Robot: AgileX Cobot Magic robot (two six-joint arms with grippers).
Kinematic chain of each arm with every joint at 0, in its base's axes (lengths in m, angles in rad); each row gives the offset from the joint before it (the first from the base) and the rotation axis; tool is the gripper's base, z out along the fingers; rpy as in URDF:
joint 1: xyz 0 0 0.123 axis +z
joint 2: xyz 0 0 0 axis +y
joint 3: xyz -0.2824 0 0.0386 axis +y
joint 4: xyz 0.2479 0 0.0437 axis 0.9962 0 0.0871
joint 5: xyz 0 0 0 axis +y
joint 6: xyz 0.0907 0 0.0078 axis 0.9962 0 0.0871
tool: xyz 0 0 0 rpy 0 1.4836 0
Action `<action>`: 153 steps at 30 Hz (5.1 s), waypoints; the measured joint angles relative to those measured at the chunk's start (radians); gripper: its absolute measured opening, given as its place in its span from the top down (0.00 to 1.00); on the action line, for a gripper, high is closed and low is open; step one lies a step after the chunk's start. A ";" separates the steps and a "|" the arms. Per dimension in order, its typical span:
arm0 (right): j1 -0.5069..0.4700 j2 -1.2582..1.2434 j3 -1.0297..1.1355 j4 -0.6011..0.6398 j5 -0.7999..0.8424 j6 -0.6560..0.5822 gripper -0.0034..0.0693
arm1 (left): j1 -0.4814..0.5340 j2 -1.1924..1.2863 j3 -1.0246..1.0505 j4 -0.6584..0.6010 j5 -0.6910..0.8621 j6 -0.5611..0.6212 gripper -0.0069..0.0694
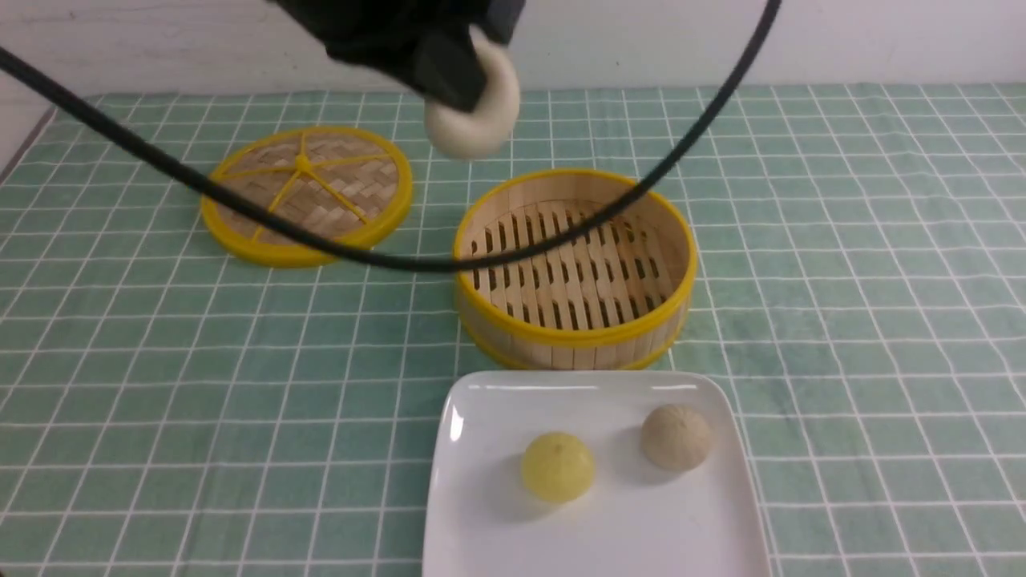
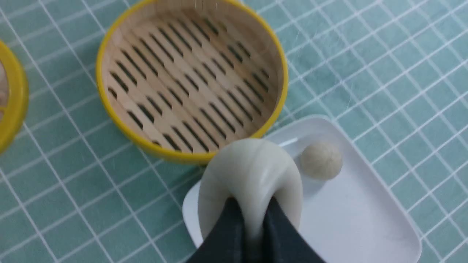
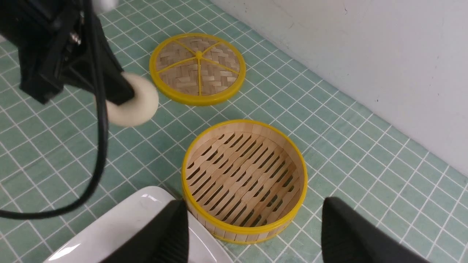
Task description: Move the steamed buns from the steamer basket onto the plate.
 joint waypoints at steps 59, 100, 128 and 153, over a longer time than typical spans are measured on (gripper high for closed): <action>0.000 0.000 0.000 0.042 0.000 0.001 0.31 | 0.002 0.336 0.353 -0.072 -0.166 0.180 0.80; 0.000 -0.111 0.000 -0.260 -0.261 -0.001 0.31 | 0.002 -0.114 -0.314 0.545 -0.063 -0.212 0.32; 0.000 -0.849 0.393 -0.262 -0.013 0.184 0.31 | 0.002 -0.270 -0.316 0.362 -0.015 -0.220 0.45; 0.000 -1.213 1.548 -0.369 -0.766 0.308 0.38 | 0.002 -0.270 -0.316 0.231 -0.002 -0.213 0.45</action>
